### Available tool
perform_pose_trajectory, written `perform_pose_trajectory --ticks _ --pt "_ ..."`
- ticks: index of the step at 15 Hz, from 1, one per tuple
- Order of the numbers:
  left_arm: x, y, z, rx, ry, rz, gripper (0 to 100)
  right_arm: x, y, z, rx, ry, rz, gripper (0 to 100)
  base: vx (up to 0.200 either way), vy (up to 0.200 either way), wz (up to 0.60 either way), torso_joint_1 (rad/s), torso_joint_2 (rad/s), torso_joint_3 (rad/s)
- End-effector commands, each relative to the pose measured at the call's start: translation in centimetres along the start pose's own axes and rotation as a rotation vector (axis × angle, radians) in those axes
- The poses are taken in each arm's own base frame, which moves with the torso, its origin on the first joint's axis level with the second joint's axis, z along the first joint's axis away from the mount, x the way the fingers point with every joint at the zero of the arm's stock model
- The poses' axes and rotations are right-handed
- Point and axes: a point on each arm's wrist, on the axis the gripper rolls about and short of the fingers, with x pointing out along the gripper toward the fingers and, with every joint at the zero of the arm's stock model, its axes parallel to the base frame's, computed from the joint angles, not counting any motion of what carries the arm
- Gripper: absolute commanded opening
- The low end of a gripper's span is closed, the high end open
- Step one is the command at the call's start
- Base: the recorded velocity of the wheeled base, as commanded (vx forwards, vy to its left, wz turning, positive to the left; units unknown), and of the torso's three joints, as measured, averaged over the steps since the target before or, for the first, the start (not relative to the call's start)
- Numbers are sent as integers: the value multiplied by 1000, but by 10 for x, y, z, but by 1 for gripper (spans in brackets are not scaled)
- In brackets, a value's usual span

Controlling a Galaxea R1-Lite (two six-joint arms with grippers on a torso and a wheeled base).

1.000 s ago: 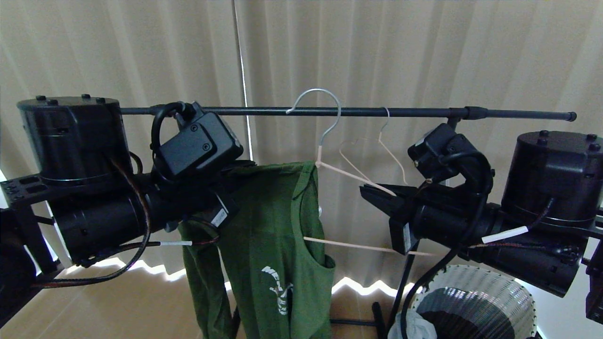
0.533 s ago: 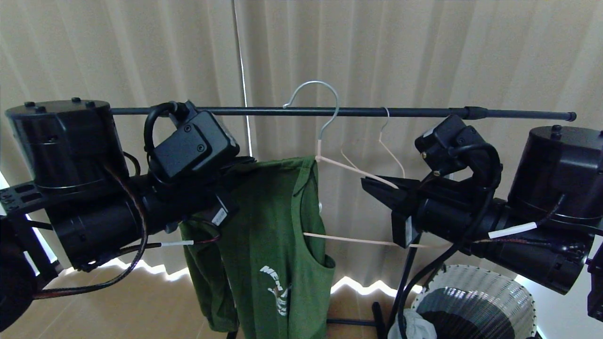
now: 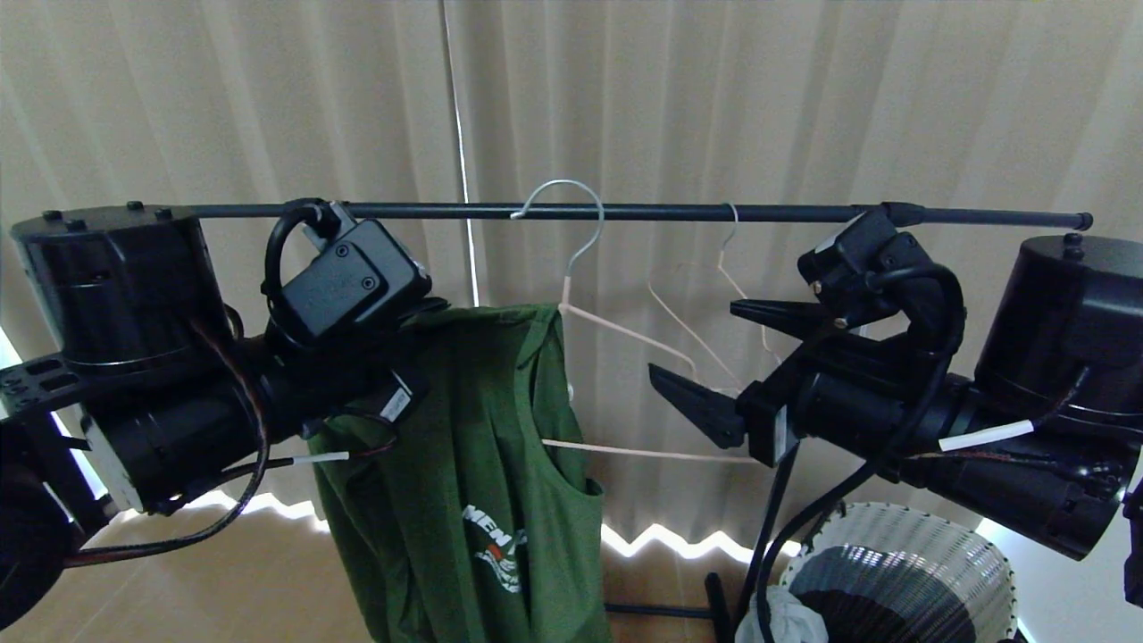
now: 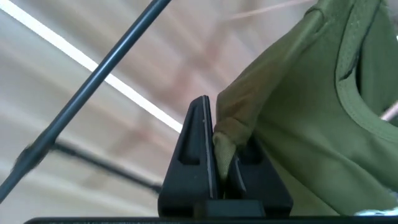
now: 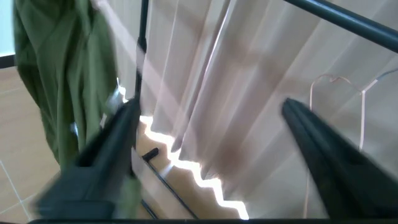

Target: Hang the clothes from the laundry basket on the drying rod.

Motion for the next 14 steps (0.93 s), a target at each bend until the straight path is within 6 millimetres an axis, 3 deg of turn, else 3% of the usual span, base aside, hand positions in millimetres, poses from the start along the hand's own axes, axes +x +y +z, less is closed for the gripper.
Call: perform_pose_trajectory --ticks 1,6,14 --pt "-1 7 -4 -3 26 41 0 -9 -1 -2 -1 2 -1 100 0 0 0 0 0 0" --pt "-1 12 -6 -36 82 126 0 -25 -1 -13 -5 33 1 100 0 0 0 0 0 0" --pt "-2 16 1 -41 11 173 0 -23 -2 -31 78 98 -5 100 0 0 0 0 0 0"
